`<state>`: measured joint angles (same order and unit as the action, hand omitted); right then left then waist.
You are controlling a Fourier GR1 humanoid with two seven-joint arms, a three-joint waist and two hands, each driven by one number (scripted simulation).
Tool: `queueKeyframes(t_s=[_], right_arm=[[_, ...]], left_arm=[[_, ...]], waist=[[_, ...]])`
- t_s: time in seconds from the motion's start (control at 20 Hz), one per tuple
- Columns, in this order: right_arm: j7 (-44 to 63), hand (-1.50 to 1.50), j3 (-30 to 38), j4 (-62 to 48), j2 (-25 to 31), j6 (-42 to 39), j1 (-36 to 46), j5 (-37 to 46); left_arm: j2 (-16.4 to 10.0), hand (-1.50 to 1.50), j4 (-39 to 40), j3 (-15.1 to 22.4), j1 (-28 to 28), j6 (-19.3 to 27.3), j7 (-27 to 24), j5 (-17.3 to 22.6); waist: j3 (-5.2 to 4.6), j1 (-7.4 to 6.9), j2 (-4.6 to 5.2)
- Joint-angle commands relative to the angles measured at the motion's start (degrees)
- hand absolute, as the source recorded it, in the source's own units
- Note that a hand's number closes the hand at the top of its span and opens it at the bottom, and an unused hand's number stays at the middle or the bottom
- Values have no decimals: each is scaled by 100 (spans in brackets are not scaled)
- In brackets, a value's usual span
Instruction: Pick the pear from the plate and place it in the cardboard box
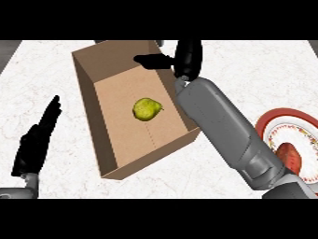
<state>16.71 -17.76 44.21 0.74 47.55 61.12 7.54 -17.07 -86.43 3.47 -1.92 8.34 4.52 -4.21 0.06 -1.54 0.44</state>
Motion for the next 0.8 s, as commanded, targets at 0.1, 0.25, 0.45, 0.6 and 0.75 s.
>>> queueKeyframes(t_s=[0.1, 0.25, 0.45, 0.6, 0.75], right_arm=[[-452, -150, 633, 912, 574, 135, -931, -361], [-493, -150, 1041, 1271, 1228, -242, -1174, -603], [-612, -150, 1147, 2394, 1566, -583, -2298, -819], [-533, -150, 1312, 3290, 2104, -1201, -2946, -1090], [-249, -150, 1542, 4011, 2775, -1842, -3504, -1371]], left_arm=[[69, 0, -347, 16, 509, 61, -7, -43], [5, 0, -7, -197, 293, -36, -146, 65], [-140, 0, -378, -257, 139, -101, 410, 18], [160, 0, -39, -125, 332, 58, -51, -136], [128, 0, -332, -129, 393, 99, 88, -199]], waist=[[1, 191, -78], [-3, 239, -63], [0, 252, -75], [-5, 282, -78], [-5, 287, -92]])
